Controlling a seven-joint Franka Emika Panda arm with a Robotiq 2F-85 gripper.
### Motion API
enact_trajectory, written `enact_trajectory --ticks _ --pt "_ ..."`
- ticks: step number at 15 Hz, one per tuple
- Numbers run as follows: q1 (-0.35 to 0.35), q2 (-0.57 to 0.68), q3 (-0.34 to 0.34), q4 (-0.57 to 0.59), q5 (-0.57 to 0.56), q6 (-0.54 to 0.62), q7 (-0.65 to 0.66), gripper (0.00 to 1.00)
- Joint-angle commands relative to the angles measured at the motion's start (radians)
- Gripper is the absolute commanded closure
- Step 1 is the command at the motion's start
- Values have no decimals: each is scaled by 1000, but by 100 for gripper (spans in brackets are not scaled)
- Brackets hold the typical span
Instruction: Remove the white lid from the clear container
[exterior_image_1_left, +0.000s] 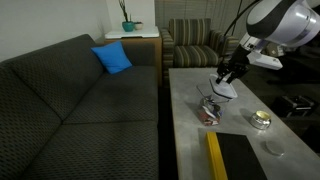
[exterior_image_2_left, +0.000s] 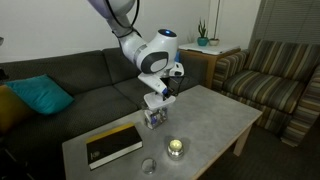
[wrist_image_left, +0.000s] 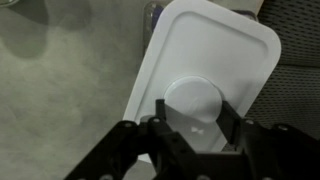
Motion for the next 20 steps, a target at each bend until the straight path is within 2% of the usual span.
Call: enact_trajectory --ticks 1,4,7,10,15,19,20 --pt "-23 -95 -29 -141 31 41 -16 71" --pt "-32 -114 -70 -175 31 80 -5 71" --pt "-29 -85 -99 -141 19 97 -10 71" --pt "48 10 -171 -23 -10 86 29 71" --pt "205 177 -328 184 -79 16 139 71" --pt "248 338 -363 390 -71 -96 191 71" --pt "245 247 -354 246 -83 -61 198 71"
